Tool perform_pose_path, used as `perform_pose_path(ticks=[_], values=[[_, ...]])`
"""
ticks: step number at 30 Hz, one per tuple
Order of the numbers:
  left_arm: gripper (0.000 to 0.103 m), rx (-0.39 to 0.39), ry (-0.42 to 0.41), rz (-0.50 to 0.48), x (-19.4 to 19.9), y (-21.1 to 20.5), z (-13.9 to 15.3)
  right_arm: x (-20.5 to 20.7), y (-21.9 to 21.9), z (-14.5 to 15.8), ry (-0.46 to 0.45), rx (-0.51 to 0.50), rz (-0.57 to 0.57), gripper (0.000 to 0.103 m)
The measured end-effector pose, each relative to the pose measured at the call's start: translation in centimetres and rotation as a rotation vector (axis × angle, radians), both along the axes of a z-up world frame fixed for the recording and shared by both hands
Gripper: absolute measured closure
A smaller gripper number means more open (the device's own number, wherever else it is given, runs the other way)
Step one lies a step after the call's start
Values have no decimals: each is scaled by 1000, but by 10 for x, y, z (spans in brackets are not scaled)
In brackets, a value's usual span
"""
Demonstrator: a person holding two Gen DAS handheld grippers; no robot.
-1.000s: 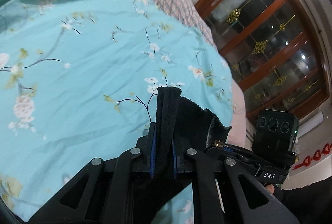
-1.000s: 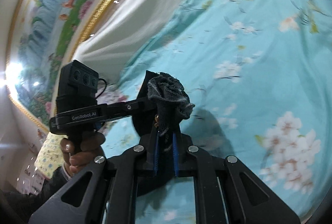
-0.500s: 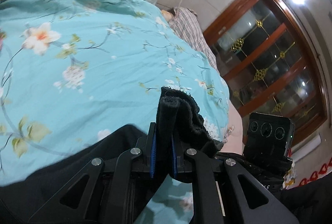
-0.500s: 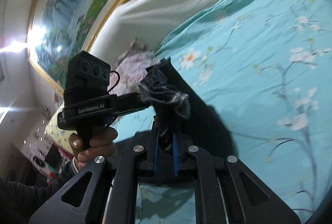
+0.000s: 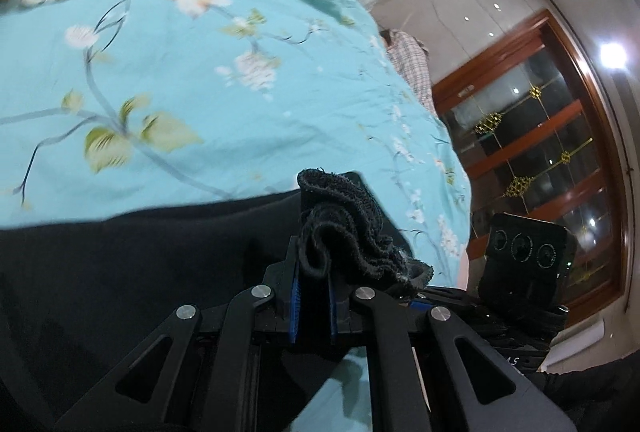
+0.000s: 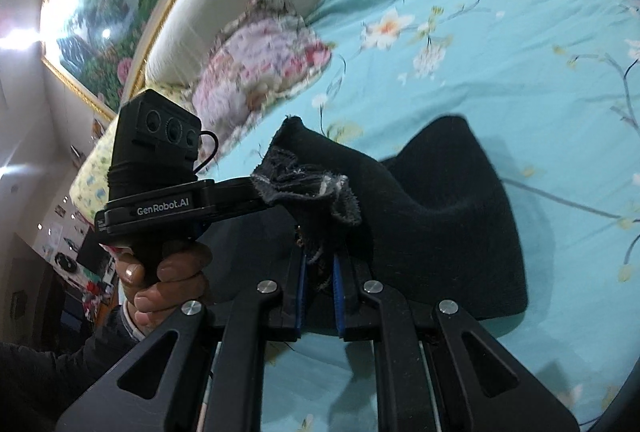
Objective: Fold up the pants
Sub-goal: 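Lift the folded end with both grippers and fold it over toward the other end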
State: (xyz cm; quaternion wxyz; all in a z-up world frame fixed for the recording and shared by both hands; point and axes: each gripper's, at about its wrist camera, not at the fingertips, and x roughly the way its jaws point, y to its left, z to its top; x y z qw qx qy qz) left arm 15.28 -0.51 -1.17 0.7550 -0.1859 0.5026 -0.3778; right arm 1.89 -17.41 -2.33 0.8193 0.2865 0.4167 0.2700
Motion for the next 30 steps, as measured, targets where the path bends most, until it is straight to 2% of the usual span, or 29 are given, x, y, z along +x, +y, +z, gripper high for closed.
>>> perform_pose_path(ticks=[10,12,14,16,18,20,26,30], values=[[94,17,57,80,-8,26,-25,5,18,-14,54,-86,51,87],[90,30,49,108,-14,31,-23,5,20,-15,62,-104,57,85],[85,46,35,141,-21,38,-19,5,22,-14,63,-110,64,78],[79,59,31,179,-26,45,-17,3,25,-12,60,-97,82,62],[76,63,26,221,-35,57,-13,2,31,-9,47,-110,96,59],[74,67,19,261,-43,67,-10,0,38,-5,36,-133,112,59],[66,77,-11,428,-82,105,-1,-1,50,4,21,-120,151,59],[66,67,3,532,-109,133,-4,-2,63,13,-6,-118,187,59]])
